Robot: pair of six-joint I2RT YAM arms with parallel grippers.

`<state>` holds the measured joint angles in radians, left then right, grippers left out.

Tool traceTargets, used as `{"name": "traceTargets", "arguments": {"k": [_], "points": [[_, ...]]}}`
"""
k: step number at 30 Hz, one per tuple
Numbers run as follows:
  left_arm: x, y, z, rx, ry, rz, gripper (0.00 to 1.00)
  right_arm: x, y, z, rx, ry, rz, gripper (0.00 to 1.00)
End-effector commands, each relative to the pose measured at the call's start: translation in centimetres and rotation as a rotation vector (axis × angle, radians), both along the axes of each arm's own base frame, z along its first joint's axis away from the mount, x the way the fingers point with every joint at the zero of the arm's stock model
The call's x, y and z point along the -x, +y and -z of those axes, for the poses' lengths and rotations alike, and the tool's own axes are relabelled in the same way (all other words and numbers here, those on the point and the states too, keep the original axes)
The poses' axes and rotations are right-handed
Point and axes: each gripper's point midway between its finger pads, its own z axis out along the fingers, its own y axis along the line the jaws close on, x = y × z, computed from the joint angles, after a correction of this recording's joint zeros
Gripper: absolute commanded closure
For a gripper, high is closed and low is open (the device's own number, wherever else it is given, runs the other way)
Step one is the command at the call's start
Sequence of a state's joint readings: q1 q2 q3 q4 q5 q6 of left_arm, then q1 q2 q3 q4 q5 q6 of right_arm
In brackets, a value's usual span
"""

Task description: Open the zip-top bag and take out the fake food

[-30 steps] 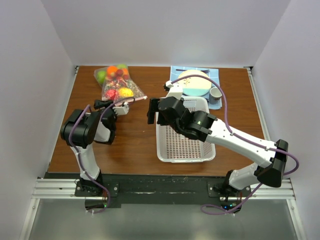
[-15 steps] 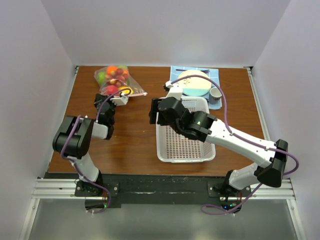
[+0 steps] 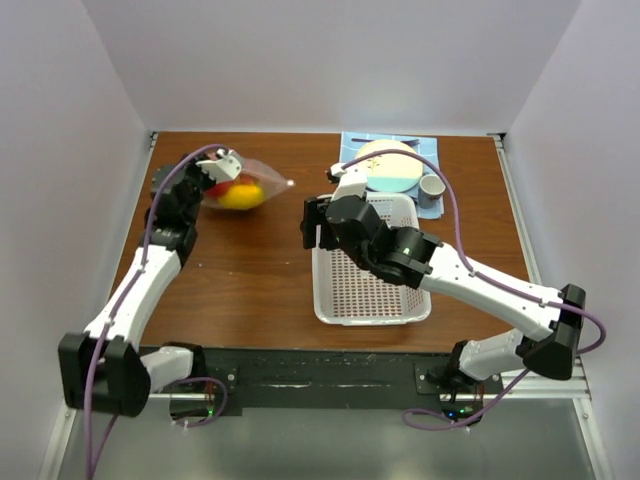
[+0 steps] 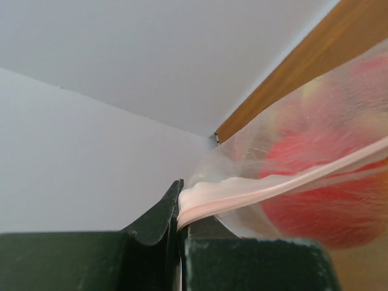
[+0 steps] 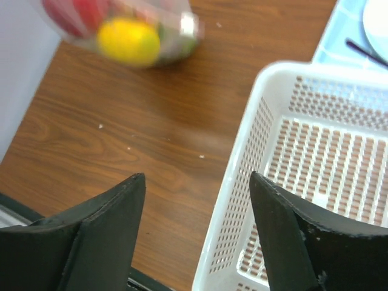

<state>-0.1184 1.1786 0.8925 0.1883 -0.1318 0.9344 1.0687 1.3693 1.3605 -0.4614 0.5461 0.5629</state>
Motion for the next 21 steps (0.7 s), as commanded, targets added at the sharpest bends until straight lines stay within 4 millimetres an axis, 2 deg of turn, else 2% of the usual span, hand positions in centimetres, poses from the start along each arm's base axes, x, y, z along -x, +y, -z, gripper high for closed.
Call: {"name": "traceTargets", "arguments": {"k": [1, 2, 3, 5, 6, 8, 9, 11, 12, 13, 17, 19, 20, 21], "points": [[3.8, -1.5, -0.1, 0.03, 0.145, 0.112, 1.0, 0.7, 0.8, -5.1, -0.039, -0.21, -0.171, 0.22], [4.2, -1.4, -0.3, 0.029, 0.156, 0.112, 1.0, 0.6, 1.0, -6.2, -0.053, -0.254, -0.193, 0.22], [4.8, -1.3, -0.7, 0.029, 0.159, 0.11, 1.0, 1.1, 1.4, -6.1, -0.04, -0.278, -0.244, 0.21], [6.0, -2.0, -0.8, 0.039, 0.204, 0.15, 1.0, 2.3, 2.5, -8.0, -0.07, -0.375, -0.371, 0.2], [6.5, -2.0, -1.7, 0.044, 0.19, 0.156, 1.0, 2.8, 2.8, -7.8, -0.071, -0.39, -0.411, 0.2], [7.5, -2.4, -1.4, 0.066, 0.226, 0.175, 1.0, 4.6, 4.2, -8.7, -0.093, -0.433, -0.55, 0.2], [8.0, -2.6, -2.1, 0.074, 0.223, 0.185, 1.0, 5.2, 4.7, -9.2, -0.104, -0.446, -0.598, 0.21], [8.8, -2.9, -1.6, 0.096, 0.268, 0.201, 1.0, 6.0, 6.1, -9.1, -0.092, -0.436, -0.691, 0.22], [9.2, -3.1, -2.2, 0.104, 0.263, 0.209, 1.0, 6.1, 6.5, -8.9, -0.076, -0.431, -0.712, 0.24], [9.8, -3.4, -1.7, 0.117, 0.297, 0.224, 1.0, 6.0, 6.7, -8.7, -0.048, -0.439, -0.724, 0.25], [11.7, -4.1, -1.6, 0.137, 0.338, 0.269, 1.0, 4.7, 7.8, -7.1, 0.046, -0.467, -0.743, 0.25], [12.6, -4.1, -1.5, 0.133, 0.351, 0.279, 1.0, 4.0, 8.0, -7.0, 0.09, -0.494, -0.736, 0.26], [12.9, -4.1, -1.5, 0.13, 0.356, 0.281, 1.0, 3.8, 8.2, -7.5, 0.095, -0.507, -0.732, 0.27], [13.3, -4.1, -1.5, 0.129, 0.356, 0.281, 1.0, 3.5, 8.5, -7.1, 0.112, -0.504, -0.736, 0.27]]}}
